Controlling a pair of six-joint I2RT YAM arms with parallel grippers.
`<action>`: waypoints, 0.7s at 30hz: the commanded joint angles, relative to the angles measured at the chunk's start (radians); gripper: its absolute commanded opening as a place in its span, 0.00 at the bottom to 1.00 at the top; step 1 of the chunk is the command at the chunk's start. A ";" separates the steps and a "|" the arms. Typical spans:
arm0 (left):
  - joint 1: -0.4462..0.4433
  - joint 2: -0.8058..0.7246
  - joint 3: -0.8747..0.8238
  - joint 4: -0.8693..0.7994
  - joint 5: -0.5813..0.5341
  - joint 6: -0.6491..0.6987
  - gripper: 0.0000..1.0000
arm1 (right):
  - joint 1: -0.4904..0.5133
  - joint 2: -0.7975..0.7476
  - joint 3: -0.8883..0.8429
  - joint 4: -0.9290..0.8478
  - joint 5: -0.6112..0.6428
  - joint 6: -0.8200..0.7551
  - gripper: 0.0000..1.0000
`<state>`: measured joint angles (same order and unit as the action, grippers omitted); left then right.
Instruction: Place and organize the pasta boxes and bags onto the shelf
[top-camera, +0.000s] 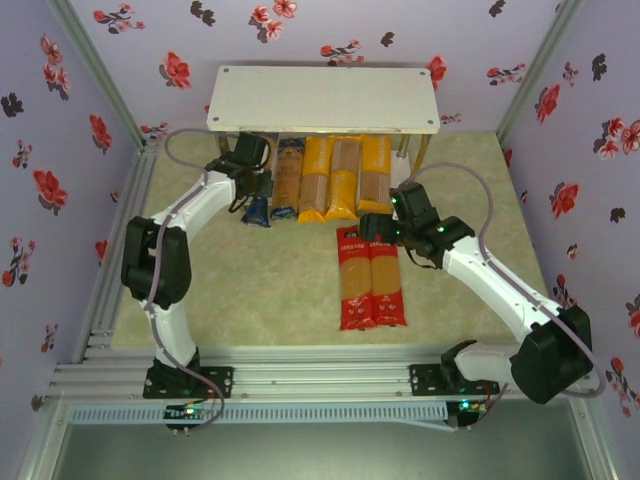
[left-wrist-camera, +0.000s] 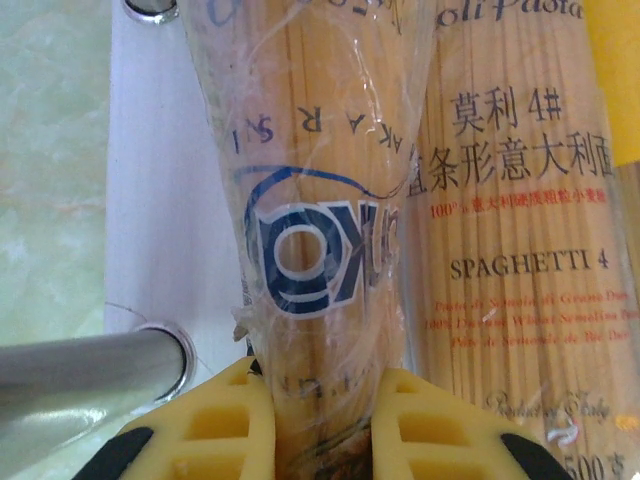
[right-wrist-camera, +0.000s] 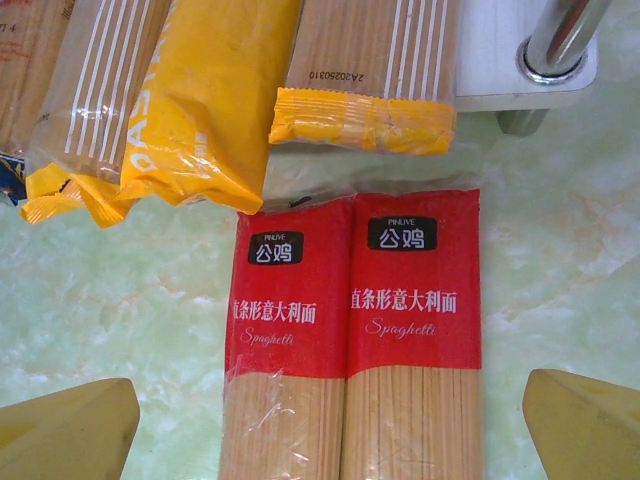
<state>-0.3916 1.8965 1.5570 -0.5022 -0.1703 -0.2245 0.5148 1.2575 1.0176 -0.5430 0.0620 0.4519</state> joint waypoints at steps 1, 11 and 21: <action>0.007 0.007 0.061 0.167 -0.041 0.028 0.00 | -0.009 0.021 0.033 0.017 -0.008 -0.019 0.99; 0.008 0.096 0.103 0.219 -0.071 0.059 0.00 | -0.009 0.051 0.026 0.022 -0.003 -0.020 0.99; 0.007 0.141 0.123 0.245 -0.083 0.056 0.17 | -0.013 0.067 0.030 0.020 -0.003 -0.024 0.99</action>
<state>-0.3923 2.0132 1.6341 -0.3935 -0.2256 -0.1768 0.5083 1.3190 1.0233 -0.5350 0.0551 0.4446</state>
